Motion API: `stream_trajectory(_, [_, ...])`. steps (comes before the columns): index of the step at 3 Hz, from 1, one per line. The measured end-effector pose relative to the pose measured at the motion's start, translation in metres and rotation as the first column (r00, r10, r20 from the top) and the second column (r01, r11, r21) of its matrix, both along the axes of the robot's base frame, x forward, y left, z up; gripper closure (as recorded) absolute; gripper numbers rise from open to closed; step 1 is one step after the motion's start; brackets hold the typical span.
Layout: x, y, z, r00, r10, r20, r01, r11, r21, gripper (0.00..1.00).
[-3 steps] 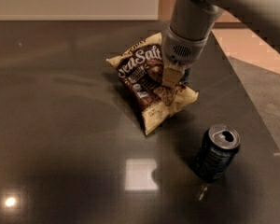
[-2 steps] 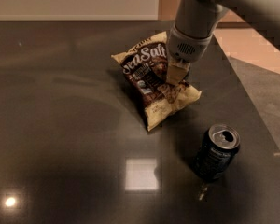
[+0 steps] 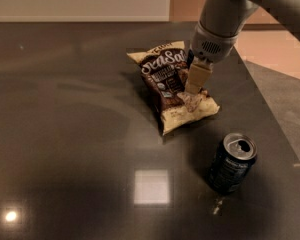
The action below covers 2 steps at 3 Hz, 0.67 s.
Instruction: Move brown chip bag near redbull can
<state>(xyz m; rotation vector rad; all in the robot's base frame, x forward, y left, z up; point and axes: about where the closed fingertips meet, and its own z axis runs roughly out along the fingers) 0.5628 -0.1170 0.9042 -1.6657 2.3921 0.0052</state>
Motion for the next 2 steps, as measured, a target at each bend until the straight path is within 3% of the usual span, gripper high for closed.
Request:
stream_trajectory(1, [-0.0018,-0.0276,0.0174,0.999,-0.039,0.019,0.039,0.999,0.037,0.0])
stream_trajectory(2, [-0.0017,-0.0276,0.0176,0.999,-0.04,0.02,0.039,0.999,0.038,0.0])
